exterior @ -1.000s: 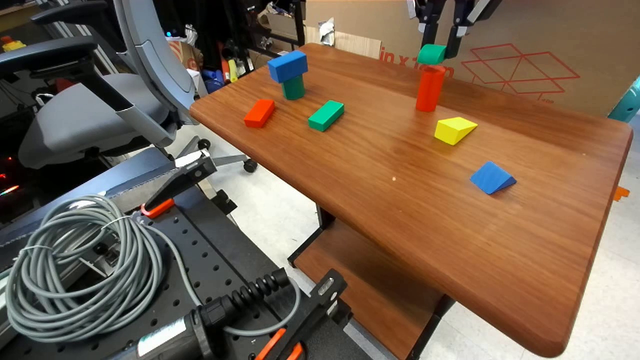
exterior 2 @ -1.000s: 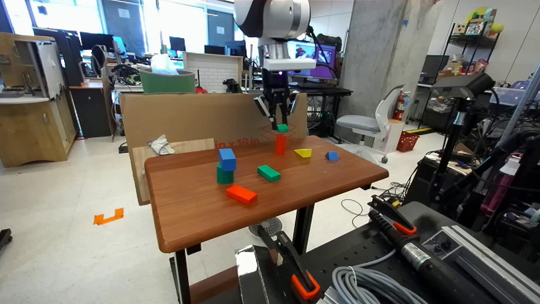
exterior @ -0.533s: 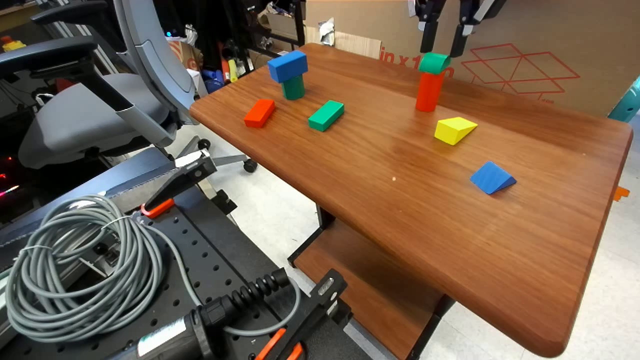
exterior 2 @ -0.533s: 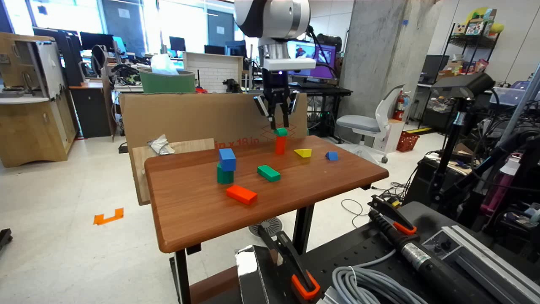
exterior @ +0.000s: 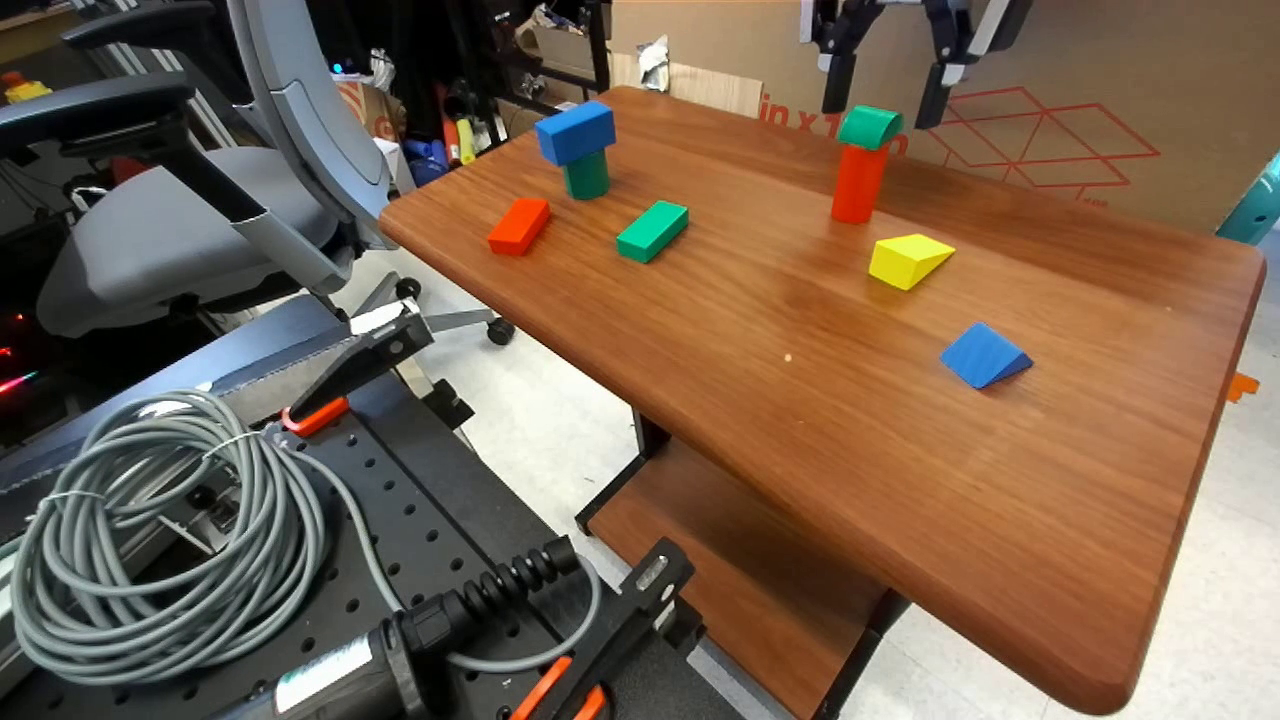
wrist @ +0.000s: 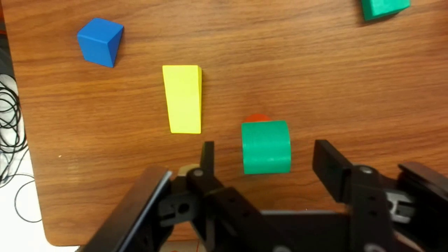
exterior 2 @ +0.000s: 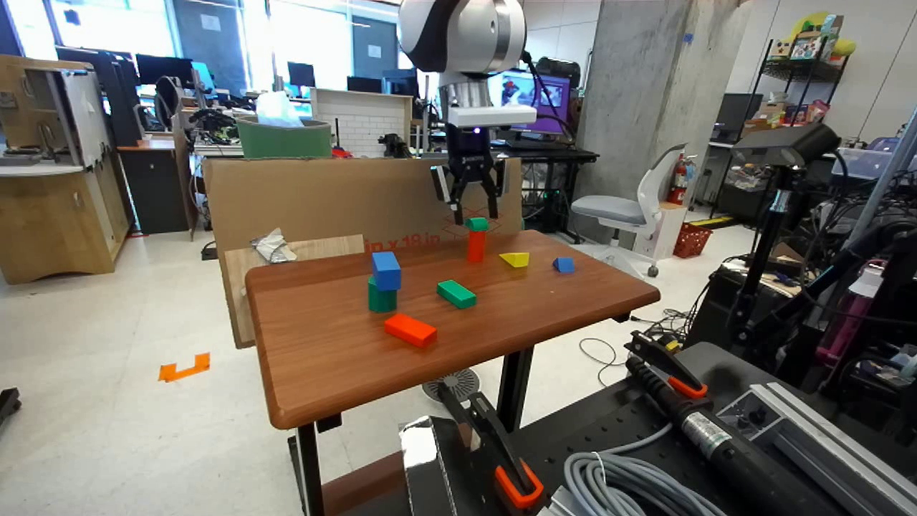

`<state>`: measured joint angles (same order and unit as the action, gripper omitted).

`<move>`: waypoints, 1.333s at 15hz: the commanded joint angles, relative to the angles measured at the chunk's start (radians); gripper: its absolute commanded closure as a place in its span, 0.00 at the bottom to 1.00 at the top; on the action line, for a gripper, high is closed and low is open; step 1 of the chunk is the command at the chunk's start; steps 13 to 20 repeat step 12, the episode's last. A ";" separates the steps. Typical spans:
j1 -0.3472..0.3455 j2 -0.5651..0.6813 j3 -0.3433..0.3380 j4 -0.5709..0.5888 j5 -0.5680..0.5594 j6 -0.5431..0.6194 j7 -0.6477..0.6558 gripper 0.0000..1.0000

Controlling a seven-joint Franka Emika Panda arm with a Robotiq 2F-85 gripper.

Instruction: Put the semi cylinder on top of the orange cylinder

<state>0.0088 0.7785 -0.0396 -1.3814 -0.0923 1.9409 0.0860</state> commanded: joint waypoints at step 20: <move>-0.009 -0.399 0.015 -0.318 -0.007 -0.092 -0.126 0.00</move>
